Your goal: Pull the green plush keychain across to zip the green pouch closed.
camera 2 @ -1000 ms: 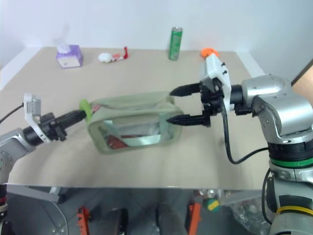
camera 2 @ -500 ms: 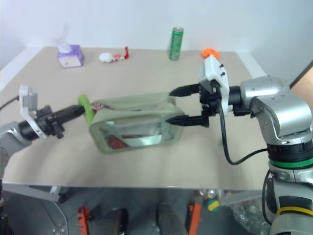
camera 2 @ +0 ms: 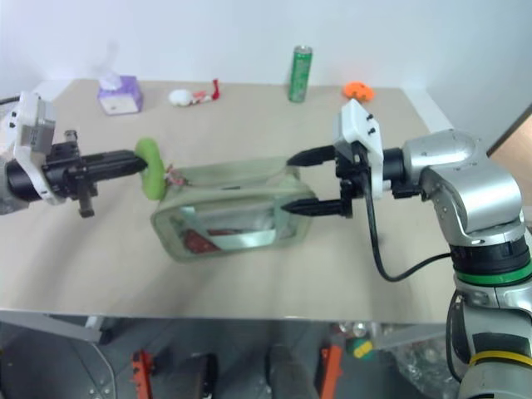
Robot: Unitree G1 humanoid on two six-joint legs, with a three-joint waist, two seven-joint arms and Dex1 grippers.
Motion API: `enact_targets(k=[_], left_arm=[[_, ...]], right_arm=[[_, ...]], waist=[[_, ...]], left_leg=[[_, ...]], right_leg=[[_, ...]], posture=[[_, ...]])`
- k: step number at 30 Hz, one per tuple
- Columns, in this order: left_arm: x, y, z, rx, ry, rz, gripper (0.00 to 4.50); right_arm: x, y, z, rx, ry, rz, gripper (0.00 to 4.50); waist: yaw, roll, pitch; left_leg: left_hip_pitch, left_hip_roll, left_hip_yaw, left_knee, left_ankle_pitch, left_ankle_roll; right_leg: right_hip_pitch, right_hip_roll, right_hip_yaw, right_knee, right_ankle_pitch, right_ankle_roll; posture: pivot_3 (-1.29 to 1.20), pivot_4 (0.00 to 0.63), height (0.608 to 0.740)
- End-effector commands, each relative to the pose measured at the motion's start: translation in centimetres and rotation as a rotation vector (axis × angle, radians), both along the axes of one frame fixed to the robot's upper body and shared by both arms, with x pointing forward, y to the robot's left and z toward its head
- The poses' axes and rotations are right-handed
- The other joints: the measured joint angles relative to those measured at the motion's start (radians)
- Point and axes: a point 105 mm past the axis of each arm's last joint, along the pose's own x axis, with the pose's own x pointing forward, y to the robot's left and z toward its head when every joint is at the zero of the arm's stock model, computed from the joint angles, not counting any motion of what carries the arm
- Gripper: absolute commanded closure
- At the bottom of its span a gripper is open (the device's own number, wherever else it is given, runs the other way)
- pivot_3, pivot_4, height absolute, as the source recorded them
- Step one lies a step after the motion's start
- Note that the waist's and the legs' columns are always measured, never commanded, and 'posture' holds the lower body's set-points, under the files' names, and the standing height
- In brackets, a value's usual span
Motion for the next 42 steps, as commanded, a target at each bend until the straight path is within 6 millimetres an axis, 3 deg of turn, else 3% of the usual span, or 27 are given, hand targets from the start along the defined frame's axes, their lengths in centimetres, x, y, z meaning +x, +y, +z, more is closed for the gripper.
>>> enact_targets(k=[1,5,11,23,36,42], left_arm=[[0.1,-0.9,1.7,0.037,-0.08,-0.04,4.45],[0.4,-2.6,2.1,0.076,-0.107,-0.104,4.45],[1.1,-3.9,1.1,0.173,-0.106,-0.161,4.45],[1.6,-7.1,3.3,0.124,-0.136,-0.292,4.45],[0.9,-6.9,2.9,0.111,-0.111,-0.322,0.13],[0.3,-6.0,3.7,0.059,-0.117,-0.299,0.01]], right_arm=[[-0.3,-0.1,1.1,-0.001,-0.053,0.007,0.0],[-0.4,-0.2,1.1,-0.004,-0.058,-0.001,0.0],[-0.5,-0.4,1.2,-0.005,-0.062,-0.007,0.0],[-0.6,-0.4,1.2,-0.009,-0.064,-0.015,0.0],[-0.5,-0.3,1.1,-0.004,-0.062,-0.015,0.0],[-0.5,-0.3,1.0,-0.008,-0.059,-0.013,0.0]], waist=[[0.0,0.0,0.0],[0.001,0.0,0.0],[0.0,0.0,0.0],[0.0,0.0,0.0],[0.0,0.0,0.0],[0.0,0.0,0.0]], left_leg=[[0.0,0.0,0.0,0.0,0.0,0.0],[0.0,0.0,0.0,0.0,0.0,0.0],[0.0,0.0,-0.001,0.0,0.0,0.0],[-0.001,0.0,-0.001,0.001,0.0,0.0],[-0.001,0.0,-0.001,0.002,0.0,0.0],[-0.001,0.0,-0.002,0.002,0.0,0.0]], right_leg=[[0.0,0.0,0.0,0.0,0.0,0.0],[0.0,0.0,0.0,0.0,0.0,0.0],[0.0,0.001,0.0,0.0,0.0,0.0],[0.0,0.001,0.001,0.001,0.0,0.001],[0.0,0.002,0.001,0.002,0.0,0.001],[0.0,0.002,0.001,0.002,0.0,0.001]], posture=[[0.0,0.15,0.74],[0.0,0.15,0.74],[0.0,0.15,0.74],[0.0,0.15,0.74],[0.0,0.15,0.74],[0.0,0.15,0.74]])
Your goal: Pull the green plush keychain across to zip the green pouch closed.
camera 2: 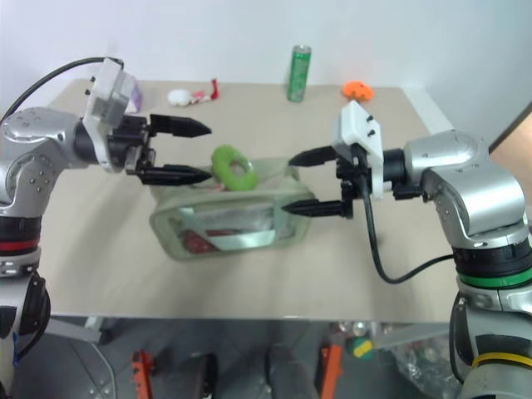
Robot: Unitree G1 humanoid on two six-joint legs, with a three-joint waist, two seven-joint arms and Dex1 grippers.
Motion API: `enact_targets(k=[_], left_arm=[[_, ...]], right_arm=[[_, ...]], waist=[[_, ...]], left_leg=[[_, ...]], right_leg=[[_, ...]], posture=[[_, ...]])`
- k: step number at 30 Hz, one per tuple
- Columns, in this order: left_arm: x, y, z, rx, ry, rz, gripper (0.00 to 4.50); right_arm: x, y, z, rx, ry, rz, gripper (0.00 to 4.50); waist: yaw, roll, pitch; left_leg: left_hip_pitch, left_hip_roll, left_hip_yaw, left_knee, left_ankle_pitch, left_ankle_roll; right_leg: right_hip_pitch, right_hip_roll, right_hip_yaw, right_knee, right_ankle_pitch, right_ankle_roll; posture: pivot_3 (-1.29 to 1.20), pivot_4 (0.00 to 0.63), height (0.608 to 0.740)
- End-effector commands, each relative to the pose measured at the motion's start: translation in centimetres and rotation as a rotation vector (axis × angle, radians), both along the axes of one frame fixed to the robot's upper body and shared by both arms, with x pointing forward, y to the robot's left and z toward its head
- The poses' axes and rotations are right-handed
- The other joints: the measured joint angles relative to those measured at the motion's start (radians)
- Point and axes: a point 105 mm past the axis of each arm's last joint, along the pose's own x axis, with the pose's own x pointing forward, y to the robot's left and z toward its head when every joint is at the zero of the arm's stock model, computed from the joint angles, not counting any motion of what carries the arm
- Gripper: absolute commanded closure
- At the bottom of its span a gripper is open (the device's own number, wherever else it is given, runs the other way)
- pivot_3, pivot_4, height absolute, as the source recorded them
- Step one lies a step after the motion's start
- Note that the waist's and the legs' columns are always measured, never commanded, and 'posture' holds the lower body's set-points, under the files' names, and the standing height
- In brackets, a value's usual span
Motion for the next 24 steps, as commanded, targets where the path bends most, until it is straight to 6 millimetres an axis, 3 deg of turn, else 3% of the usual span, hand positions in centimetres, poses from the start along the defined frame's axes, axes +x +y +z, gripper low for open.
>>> enact_targets(k=[1,6,10,24], left_arm=[[-1.1,1.3,2.2,-0.068,-0.058,0.024,0.01],[-2.1,3.3,3.8,-0.175,-0.051,0.076,0.01],[-2.9,4.7,3.9,-0.22,-0.021,0.114,0.01],[-4.8,7.3,-2.7,-0.05,0.127,0.281,0.01]], right_arm=[[-0.3,-0.2,0.8,-0.007,-0.043,0.007,0.0],[0.4,-0.8,-1.4,-0.092,-0.023,-0.033,0.0],[0.6,-0.8,-2.0,-0.103,-0.015,-0.027,0.0],[0.9,-0.6,-1.8,-0.102,-0.021,-0.021,0.0]], waist=[[0.0,0.0,0.0],[-0.001,0.0,0.0],[-0.001,0.0,0.0],[-0.001,0.0,0.0]], left_leg=[[0.0,0.0,0.0,0.0,0.0,0.0],[0.0,0.0,0.0,0.0,0.0,0.0],[0.0,0.0,0.0,0.001,0.0,0.0],[0.0,0.001,0.0,0.002,0.0,0.0]], right_leg=[[0.0,0.0,0.0,0.0,0.0,0.0],[0.0,0.0,0.0,0.0,0.0,0.0],[0.0,0.0,0.0,0.001,0.0,0.0],[0.0,0.0,-0.001,0.001,0.0,0.0]], posture=[[0.0,0.15,0.74],[0.0,0.15,0.74],[0.0,0.15,0.74],[0.0,0.15,0.74]])
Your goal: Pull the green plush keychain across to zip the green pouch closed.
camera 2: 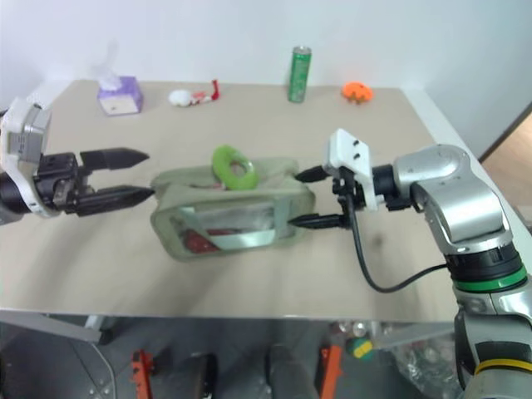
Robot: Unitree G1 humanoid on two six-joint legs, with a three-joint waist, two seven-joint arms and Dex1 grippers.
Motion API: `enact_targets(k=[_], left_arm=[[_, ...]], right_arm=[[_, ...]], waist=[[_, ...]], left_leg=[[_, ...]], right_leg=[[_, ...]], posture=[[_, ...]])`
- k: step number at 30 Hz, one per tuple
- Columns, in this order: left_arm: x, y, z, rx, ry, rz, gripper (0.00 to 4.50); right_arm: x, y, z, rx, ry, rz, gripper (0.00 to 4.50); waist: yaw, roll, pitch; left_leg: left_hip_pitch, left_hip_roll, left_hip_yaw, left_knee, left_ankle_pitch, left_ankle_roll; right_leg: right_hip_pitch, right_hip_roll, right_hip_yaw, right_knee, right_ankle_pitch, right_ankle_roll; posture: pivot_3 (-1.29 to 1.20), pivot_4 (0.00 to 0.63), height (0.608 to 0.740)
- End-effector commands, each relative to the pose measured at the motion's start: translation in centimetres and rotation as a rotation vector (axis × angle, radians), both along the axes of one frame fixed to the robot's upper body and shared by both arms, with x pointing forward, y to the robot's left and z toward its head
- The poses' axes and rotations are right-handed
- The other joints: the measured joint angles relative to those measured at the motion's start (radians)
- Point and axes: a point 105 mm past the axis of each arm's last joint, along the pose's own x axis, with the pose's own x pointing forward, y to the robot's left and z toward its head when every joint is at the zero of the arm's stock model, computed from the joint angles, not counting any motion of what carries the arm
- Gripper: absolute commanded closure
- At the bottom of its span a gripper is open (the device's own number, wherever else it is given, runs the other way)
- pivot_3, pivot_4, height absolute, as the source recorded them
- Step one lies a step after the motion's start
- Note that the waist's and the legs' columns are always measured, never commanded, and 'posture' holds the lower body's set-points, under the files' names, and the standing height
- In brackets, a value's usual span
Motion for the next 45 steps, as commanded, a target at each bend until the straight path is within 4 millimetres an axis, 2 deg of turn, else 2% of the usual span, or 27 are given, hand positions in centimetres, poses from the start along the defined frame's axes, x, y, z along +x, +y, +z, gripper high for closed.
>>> enact_targets(k=[1,8,18,22,31,32,40,43,45], left_arm=[[-0.8,0.5,0.1,0.058,-0.036,0.022,0.01],[-1.1,1.2,-3.3,0.147,0.04,0.055,0.01],[-0.5,0.2,-4.5,0.116,0.066,0.035,0.01],[-0.2,-0.5,-4.7,0.091,0.067,0.024,1.19],[0.2,-1.1,-5.0,0.072,0.068,0.013,4.34],[0.2,-1.0,-5.0,0.072,0.069,0.014,4.47],[0.4,-1.0,-5.4,0.092,0.055,0.028,4.47],[0.5,-0.9,-5.6,0.097,0.05,0.035,4.47],[0.4,-1.0,-5.6,0.098,0.05,0.034,4.47]], right_arm=[[-0.1,0.1,1.3,0.004,-0.052,0.013,0.0],[-0.2,0.2,1.4,0.007,-0.053,0.019,0.0],[-0.4,0.2,1.4,0.008,-0.053,0.014,0.0],[-0.4,0.2,1.5,0.009,-0.053,0.012,0.0],[-0.5,0.1,1.5,0.007,-0.054,0.009,0.0],[-0.5,0.1,1.5,0.006,-0.054,0.009,0.0],[-0.4,-0.1,1.8,0.012,-0.056,0.002,0.0],[-0.2,-1.1,4.7,0.115,-0.092,-0.026,0.0],[-0.3,-1.4,5.5,0.146,-0.101,-0.026,0.0]], waist=[[0.0,0.0,0.0],[0.0,0.0,0.0],[0.0,0.0,0.0],[0.001,0.0,0.0],[0.0,0.0,0.0],[0.0,0.0,0.0],[0.0,0.0,0.0],[0.001,0.0,0.0],[0.001,0.0,0.0]], left_leg=[[0.0,0.0,0.0,0.0,0.0,0.0],[0.0,0.0,0.001,0.0,0.0,0.0],[0.0,0.0,0.001,0.0,0.0,0.0],[0.0,0.0,0.001,0.0,0.0,0.0],[0.0,0.0,0.001,0.0,0.0,0.0],[0.0,0.0,0.001,0.0,0.0,0.0],[0.0,0.0,0.001,0.0,0.0,0.0],[0.0,0.0,0.001,0.0,0.0,0.0],[0.0,-0.001,0.001,0.0,0.0,0.0]], right_leg=[[0.0,0.0,0.0,0.0,0.0,0.0],[0.0,0.0,0.0,0.0,0.0,0.0],[0.0,0.0,0.0,0.0,0.0,0.0],[0.0,0.0,0.0,0.0,0.0,0.0],[0.0,0.0,0.0,0.0,0.0,0.0],[0.0,0.0,0.0,0.0,0.0,0.0],[0.0,0.0,0.0,0.0,0.0,0.0],[0.0,0.0,0.0,0.0,0.0,0.0],[0.0,-0.001,0.0,0.0,0.0,0.0]], posture=[[0.0,0.15,0.74],[0.0,0.15,0.74],[0.0,0.15,0.74],[0.0,0.15,0.74],[0.0,0.15,0.74],[0.0,0.15,0.74],[0.0,0.15,0.74],[0.0,0.15,0.74],[0.0,0.15,0.74]])
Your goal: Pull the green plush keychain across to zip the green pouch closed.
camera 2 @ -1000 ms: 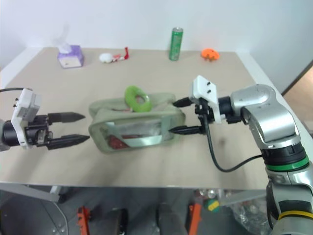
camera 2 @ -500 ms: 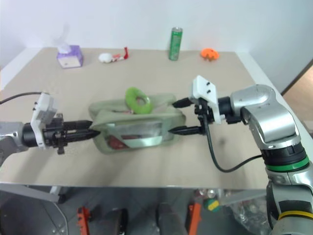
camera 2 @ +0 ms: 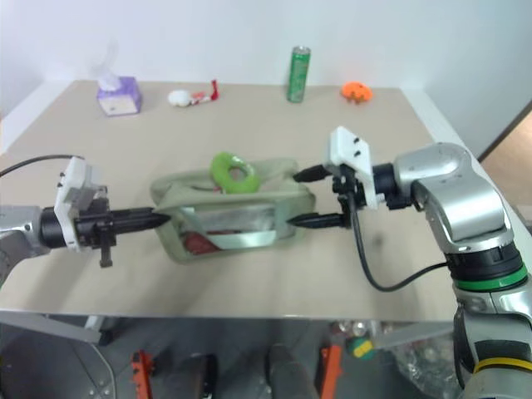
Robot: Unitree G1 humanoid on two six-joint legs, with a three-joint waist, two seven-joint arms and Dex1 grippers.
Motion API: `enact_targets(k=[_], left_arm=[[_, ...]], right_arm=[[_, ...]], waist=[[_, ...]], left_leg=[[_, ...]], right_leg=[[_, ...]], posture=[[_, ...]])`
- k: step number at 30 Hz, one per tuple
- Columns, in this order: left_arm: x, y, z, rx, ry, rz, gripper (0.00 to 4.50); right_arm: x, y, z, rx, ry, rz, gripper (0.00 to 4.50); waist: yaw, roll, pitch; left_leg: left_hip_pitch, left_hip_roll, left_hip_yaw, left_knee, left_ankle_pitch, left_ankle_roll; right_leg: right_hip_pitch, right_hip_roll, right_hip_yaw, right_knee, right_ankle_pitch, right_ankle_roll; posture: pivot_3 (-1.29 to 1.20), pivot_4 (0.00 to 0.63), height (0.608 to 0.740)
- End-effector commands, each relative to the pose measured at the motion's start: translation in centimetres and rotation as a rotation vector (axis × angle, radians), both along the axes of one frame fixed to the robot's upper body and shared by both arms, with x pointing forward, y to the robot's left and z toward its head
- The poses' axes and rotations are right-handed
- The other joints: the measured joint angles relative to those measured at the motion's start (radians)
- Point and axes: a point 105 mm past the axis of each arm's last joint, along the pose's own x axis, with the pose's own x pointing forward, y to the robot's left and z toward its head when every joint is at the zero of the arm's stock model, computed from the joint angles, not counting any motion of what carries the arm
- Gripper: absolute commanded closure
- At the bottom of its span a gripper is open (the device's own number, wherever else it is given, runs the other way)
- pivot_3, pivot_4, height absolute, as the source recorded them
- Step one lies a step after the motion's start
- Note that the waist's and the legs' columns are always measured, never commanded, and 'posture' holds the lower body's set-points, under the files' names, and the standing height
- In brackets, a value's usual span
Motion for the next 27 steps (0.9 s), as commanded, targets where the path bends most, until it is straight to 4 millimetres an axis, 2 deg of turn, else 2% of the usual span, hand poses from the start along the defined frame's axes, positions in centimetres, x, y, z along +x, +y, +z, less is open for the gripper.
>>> enact_targets(k=[1,4,9,16,27], left_arm=[[-0.1,-0.1,0.3,0.005,-0.032,-0.008,4.47],[-0.1,-0.2,0.2,0.007,-0.032,-0.011,4.47],[0.0,-0.3,0.1,0.005,-0.035,-0.017,4.47],[0.0,-0.5,0.1,0.004,-0.039,-0.021,4.47],[0.0,-0.7,0.3,-0.004,-0.046,-0.022,4.47]], right_arm=[[-0.6,-0.9,4.1,0.094,-0.102,-0.002,0.0],[-1.2,-0.1,5.6,0.178,-0.121,0.045,0.0],[-0.2,1.8,6.4,0.24,-0.142,0.019,0.0],[0.1,4.0,5.8,0.198,-0.153,0.044,0.0],[2.1,6.6,4.3,0.094,-0.208,0.067,0.0]], waist=[[0.0,0.0,0.0],[0.0,0.0,0.0],[-0.001,0.0,0.0],[0.0,0.0,0.0],[0.001,0.0,0.0]], left_leg=[[0.0,0.0,0.0,0.0,0.0,0.0],[0.0,0.0,0.0,0.0,0.0,0.0],[0.001,0.0,0.0,0.0,0.0,0.001],[0.0,0.0,0.0,0.0,0.0,0.001],[0.0,0.0,0.0,0.0,0.001,0.001]], right_leg=[[0.0,0.0,0.0,0.0,0.0,0.0],[0.0,0.0,-0.001,0.0,0.0,0.0],[0.0,0.0,0.0,0.0,0.001,0.0],[0.001,0.0,0.0,0.0,0.001,0.0],[0.001,0.0,0.0,0.0,0.001,0.0]], posture=[[0.0,0.15,0.74],[0.0,0.15,0.74],[0.0,0.15,0.74],[0.0,0.15,0.74],[0.0,0.15,0.74]])
